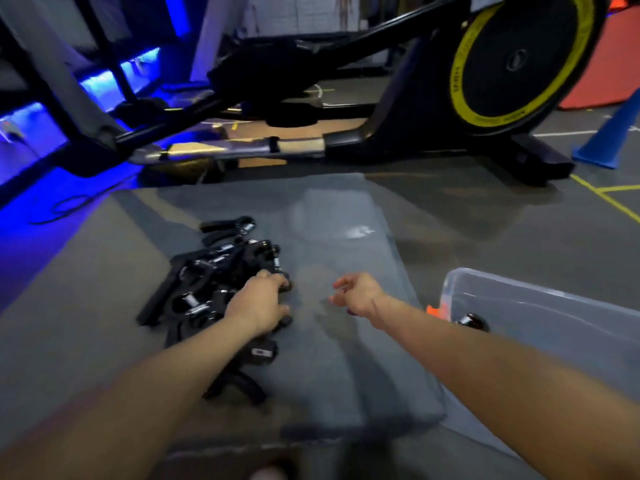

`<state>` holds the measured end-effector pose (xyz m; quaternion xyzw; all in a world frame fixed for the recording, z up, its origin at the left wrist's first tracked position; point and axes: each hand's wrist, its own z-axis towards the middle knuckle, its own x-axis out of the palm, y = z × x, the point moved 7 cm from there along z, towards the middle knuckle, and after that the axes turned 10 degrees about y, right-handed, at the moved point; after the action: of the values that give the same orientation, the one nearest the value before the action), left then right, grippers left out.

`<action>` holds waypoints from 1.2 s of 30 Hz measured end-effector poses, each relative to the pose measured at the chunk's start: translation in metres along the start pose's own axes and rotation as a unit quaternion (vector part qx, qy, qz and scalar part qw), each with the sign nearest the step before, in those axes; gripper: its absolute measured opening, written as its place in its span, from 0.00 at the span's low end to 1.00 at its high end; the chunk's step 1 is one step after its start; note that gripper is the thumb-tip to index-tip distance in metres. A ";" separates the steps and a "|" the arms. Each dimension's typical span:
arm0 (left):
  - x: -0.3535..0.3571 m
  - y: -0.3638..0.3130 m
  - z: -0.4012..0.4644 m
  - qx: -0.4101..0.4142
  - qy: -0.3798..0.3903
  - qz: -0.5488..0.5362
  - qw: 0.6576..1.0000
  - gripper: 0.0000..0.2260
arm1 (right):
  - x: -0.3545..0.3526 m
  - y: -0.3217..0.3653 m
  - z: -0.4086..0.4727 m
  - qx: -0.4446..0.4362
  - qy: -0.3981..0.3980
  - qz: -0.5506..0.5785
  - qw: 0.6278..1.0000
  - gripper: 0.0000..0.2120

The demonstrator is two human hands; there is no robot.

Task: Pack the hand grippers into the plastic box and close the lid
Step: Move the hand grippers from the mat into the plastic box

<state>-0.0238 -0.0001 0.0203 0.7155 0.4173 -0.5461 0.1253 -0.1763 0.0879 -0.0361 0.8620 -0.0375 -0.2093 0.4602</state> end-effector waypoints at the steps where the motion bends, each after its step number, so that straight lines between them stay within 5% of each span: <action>1: 0.000 0.027 -0.012 -0.024 0.000 -0.002 1.000 0.22 | 0.027 0.006 0.004 -0.003 0.026 -0.019 0.999 0.15; 14: 0.023 0.118 -0.048 -0.079 0.051 -0.001 0.996 0.27 | 0.137 0.014 0.007 -0.005 0.131 -0.089 0.987 0.13; 23: 0.025 0.105 -0.048 -0.072 0.041 -0.005 0.997 0.27 | 0.122 0.034 0.002 -0.069 0.070 -0.146 0.984 0.14; 36: -0.026 0.008 -0.034 -0.066 -0.094 -0.196 0.974 0.32 | 0.000 0.024 -0.042 -0.059 -0.026 0.179 0.982 0.12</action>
<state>0.0037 0.0046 0.0543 0.5557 0.5710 -0.5957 0.1018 -0.1570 0.1070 0.0035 0.8071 -0.1911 -0.1477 0.5387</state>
